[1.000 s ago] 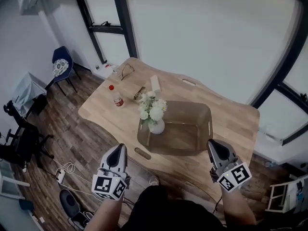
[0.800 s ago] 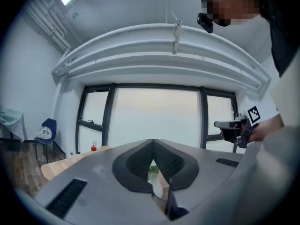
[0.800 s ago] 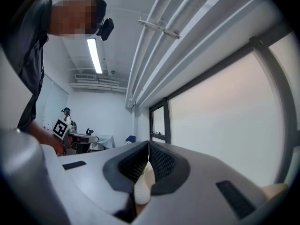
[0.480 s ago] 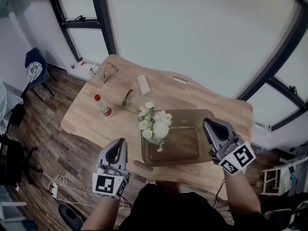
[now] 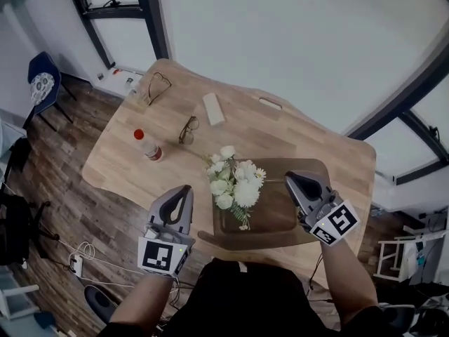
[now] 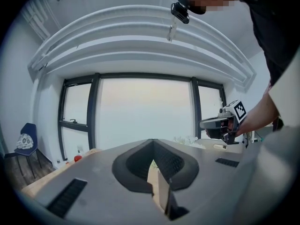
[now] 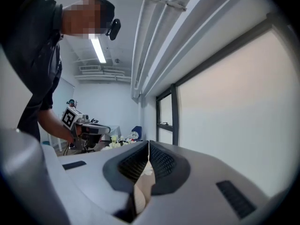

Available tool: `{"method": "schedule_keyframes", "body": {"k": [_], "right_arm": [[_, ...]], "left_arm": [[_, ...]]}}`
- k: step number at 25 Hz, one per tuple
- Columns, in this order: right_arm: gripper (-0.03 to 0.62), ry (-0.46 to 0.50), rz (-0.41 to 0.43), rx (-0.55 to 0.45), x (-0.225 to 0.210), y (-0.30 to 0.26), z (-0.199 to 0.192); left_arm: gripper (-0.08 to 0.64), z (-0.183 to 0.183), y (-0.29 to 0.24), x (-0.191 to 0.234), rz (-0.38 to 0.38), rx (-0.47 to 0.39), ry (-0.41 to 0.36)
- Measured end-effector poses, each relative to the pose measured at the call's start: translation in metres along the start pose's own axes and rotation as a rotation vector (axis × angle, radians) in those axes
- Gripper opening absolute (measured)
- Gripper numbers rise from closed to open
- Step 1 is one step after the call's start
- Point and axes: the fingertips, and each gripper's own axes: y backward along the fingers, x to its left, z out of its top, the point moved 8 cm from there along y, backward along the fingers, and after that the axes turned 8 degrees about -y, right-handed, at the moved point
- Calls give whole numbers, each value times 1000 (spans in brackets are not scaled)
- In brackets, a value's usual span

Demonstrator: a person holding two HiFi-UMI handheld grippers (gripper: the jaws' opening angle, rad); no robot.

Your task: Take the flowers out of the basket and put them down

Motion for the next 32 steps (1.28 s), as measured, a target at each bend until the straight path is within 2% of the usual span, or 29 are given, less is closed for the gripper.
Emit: {"method": "schedule_keyframes", "body": {"k": [3,8,11,14,15,17,19,22,27,32], "right_arm": [[23,-12,30,60,-8,-17,-32],[23,-73,112,159,-10,-31,-74],[24,-72,152,206,-14,-39,-91],[26,-54,176,235,-15,-46,-104],[54,-54,192,244,-13,-49,-108],[168,-58,231,271,-6,-56,-116],[196,-49,272,300,1,-63,-122],[282,-32,319,324,8,-73,-127],[321,29,346,322,17,-87,-128],[321,25,308,340,18,-106,-132]], "left_arm": [[5,-4,-13,-1,26,9,-11],[5,-10,-12,0,125,45,27],[5,-18,-9,-1,149,79,30],[5,-26,-5,0,158,75,37],[5,-27,-4,0,158,77,39],[5,-31,0,-1,160,85,41],[5,-30,0,-1,165,63,42],[5,-30,1,0,178,57,44],[5,-32,7,3,195,61,51],[5,-34,13,6,214,74,63]]}}
